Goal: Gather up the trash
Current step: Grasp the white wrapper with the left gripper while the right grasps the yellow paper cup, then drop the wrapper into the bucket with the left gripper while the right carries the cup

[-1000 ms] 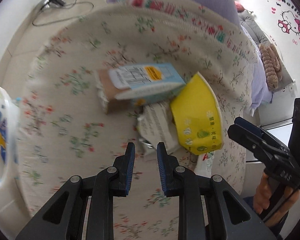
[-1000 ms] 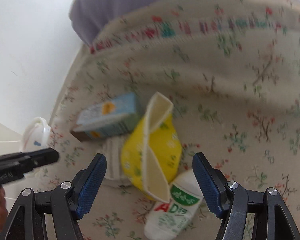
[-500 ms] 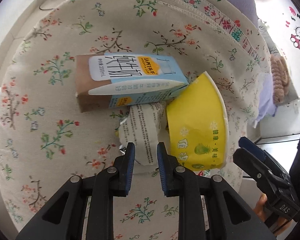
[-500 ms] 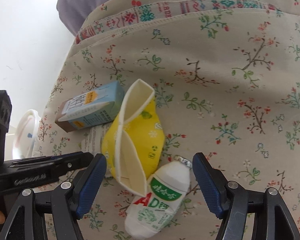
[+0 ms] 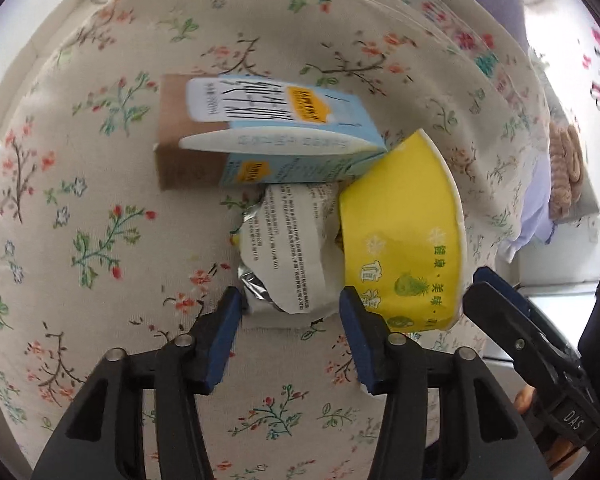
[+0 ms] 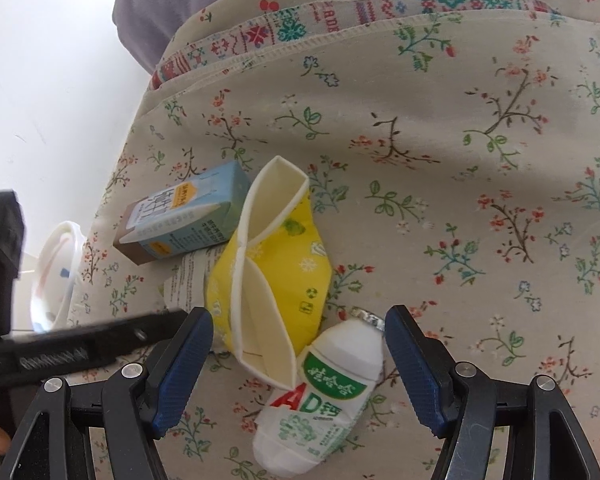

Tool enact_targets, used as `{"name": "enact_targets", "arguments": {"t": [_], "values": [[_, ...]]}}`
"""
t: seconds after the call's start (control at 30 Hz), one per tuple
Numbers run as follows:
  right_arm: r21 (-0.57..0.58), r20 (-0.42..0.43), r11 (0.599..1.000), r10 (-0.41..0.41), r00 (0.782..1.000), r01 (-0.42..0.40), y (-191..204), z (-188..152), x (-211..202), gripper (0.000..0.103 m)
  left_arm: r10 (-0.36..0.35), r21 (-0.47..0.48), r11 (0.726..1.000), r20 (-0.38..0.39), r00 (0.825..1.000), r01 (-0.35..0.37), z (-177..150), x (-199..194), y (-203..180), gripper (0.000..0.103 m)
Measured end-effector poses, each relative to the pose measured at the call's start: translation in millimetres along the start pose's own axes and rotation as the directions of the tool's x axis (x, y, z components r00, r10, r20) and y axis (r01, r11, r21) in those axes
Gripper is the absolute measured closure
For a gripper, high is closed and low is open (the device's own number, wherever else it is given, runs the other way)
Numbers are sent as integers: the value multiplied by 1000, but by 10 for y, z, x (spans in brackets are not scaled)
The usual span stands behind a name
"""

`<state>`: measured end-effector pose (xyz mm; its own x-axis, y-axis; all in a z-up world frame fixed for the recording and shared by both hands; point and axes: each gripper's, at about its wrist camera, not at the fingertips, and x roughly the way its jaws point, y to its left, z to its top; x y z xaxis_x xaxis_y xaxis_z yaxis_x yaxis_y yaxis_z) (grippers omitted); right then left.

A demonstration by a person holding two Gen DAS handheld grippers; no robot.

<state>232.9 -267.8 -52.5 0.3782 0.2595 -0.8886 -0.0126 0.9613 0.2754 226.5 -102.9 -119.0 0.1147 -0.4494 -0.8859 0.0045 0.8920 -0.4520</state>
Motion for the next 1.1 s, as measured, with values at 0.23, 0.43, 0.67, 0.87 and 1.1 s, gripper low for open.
{"name": "enact_targets", "arguments": {"t": [0.23, 0.43, 0.67, 0.87, 1.1], "values": [[-20, -9, 1000, 3, 1000, -3, 48, -36, 81, 27, -17, -26, 999, 50, 999, 18, 7, -123, -13, 91], [-56, -20, 998, 4, 1000, -5, 117, -83, 139, 27, -97, 24, 995, 94, 991, 96, -101, -399, -70, 92], [-27, -45, 998, 53, 998, -55, 131, -72, 260, 27, -115, 24, 993, 104, 988, 113, -178, -596, 136, 92], [14, -12, 997, 76, 997, -76, 48, -20, 215, 74, -125, 34, 992, 123, 985, 121, -220, -806, 288, 92], [-17, 90, 996, 85, 992, -84, 110, -20, -137, 88, -158, 29, 987, 138, 978, 155, -229, -942, 376, 92]]}}
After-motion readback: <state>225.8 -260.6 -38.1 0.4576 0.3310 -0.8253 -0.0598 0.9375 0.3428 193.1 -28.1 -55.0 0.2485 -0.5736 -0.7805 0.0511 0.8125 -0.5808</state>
